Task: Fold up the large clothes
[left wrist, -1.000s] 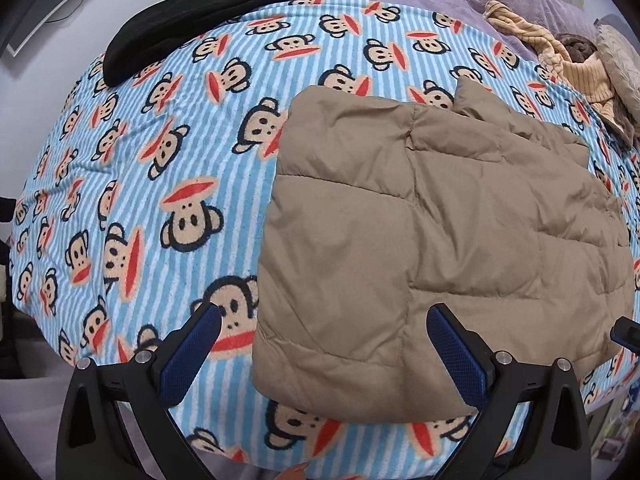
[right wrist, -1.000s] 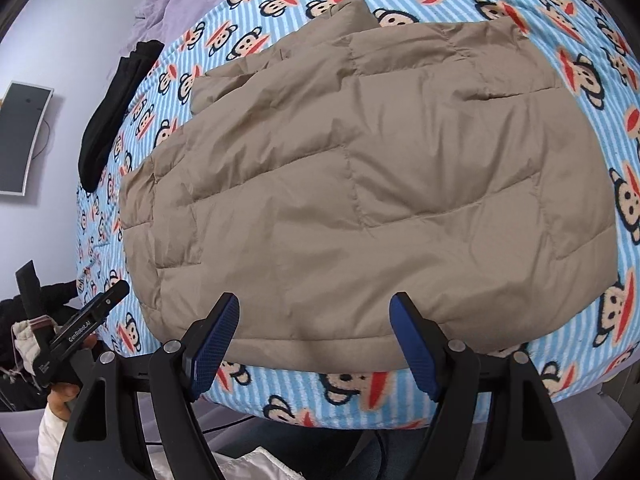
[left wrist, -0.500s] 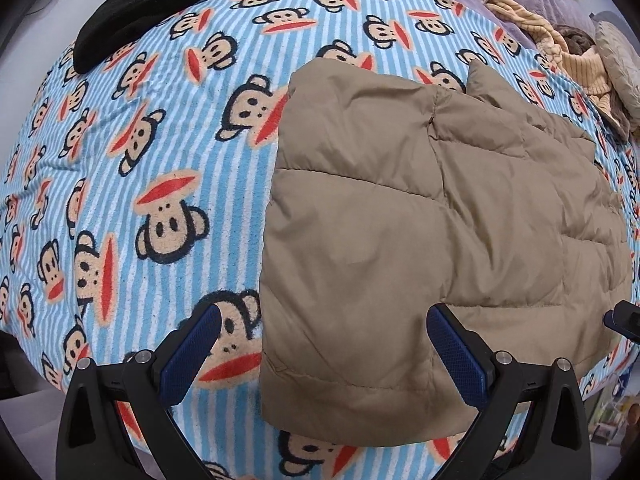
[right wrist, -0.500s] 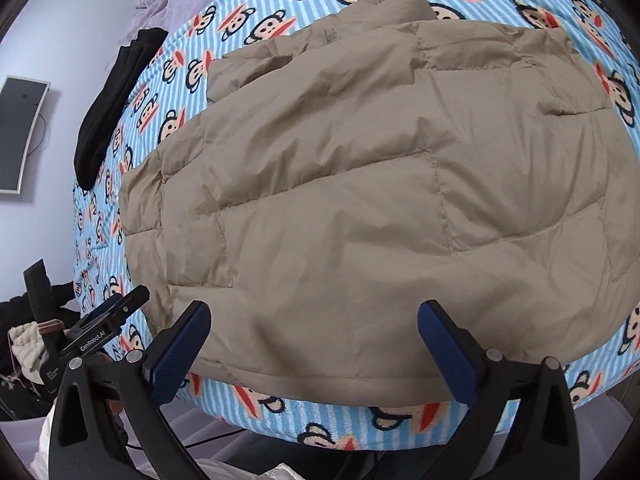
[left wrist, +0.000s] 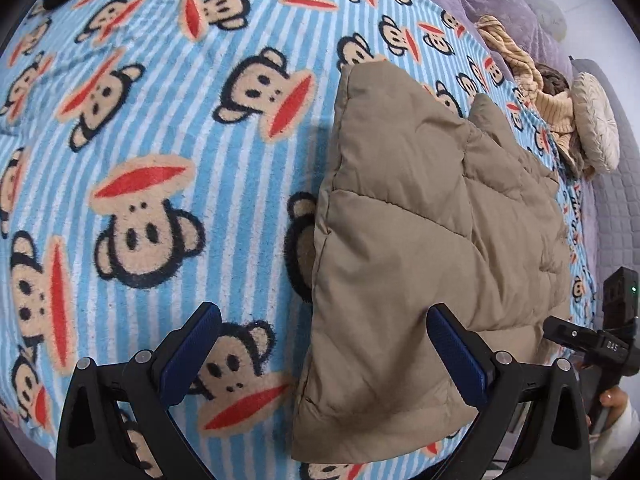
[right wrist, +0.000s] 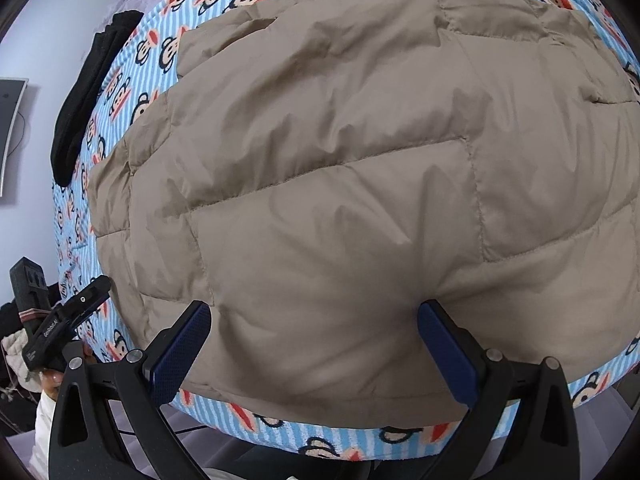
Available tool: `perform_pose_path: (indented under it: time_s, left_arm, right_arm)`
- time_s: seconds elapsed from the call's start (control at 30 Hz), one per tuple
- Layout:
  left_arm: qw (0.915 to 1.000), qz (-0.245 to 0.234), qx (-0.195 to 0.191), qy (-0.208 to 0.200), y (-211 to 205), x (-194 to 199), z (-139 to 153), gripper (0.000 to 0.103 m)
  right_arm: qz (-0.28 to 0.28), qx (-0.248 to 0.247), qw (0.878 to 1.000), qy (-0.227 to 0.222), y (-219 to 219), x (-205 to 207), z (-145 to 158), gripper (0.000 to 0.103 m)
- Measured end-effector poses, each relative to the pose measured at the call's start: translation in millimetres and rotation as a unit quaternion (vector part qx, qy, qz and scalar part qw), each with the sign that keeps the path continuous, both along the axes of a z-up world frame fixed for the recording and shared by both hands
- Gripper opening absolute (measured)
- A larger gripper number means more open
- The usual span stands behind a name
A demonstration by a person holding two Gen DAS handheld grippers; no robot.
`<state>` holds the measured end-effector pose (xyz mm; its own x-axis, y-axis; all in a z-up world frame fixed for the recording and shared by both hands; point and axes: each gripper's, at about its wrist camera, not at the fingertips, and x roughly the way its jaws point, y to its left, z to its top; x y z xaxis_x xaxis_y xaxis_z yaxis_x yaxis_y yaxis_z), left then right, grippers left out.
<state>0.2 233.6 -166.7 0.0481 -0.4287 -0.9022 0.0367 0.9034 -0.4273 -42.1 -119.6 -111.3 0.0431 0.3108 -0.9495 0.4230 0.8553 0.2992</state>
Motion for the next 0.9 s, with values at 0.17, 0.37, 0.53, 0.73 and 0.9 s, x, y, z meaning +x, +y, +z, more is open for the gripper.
perform_pose_path:
  time_s: [0.17, 0.37, 0.53, 0.73, 0.9]
  left_arm:
    - [0.9926, -0.048, -0.102, 0.045, -21.6, 3.6, -30.4, 0.103]
    - [0.9865, -0.085, -0.129, 0.055, -63.1, 17.1, -52.4, 0.103]
    - [0.9871, -0.080, -0.132, 0.045, -79.0, 22.8, -52.9, 0.081]
    - [0.9854, -0.066, -0.154, 0.034, -81.0, 20.5, -25.2, 0.028]
    - [0.9860, -0.049, -0.159, 0.010, -92.1, 10.0, 19.0, 0.027]
  right_arm:
    - [0.004, -0.010, 1.000, 0.007, 1.6, 2.1, -6.0, 0.103]
    - [0.008, -0.019, 1.000, 0.014, 4.6, 5.1, -9.0, 0.103]
    - [0.011, -0.012, 1.000, 0.006, 4.3, 5.7, 4.8, 0.103]
    - [-0.006, -0.040, 0.997, -0.063, -19.3, 3.7, 31.2, 0.075]
    - [0.008, -0.051, 0.994, -0.099, -34.6, 22.7, 27.1, 0.022]
